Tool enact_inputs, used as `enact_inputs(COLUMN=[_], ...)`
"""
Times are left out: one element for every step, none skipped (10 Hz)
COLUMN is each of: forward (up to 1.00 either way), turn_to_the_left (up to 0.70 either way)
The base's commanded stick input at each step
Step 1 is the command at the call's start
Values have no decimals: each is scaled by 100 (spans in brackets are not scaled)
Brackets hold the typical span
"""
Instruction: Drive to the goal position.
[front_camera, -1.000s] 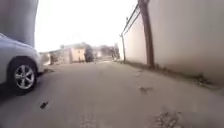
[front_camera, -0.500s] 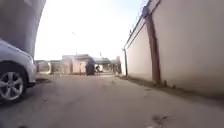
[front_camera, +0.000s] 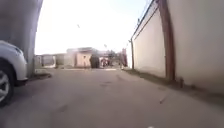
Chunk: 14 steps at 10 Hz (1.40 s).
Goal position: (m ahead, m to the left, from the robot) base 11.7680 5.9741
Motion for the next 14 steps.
enact_inputs(forward=[100, 100, 100, 100, 100, 100, 100, 100, 100, 100, 100, 100, 100, 100], turn_to_the_left=[0, 0, 0, 0, 0, 0, 0, 0, 0, 0, 0, 0, 0, 14])
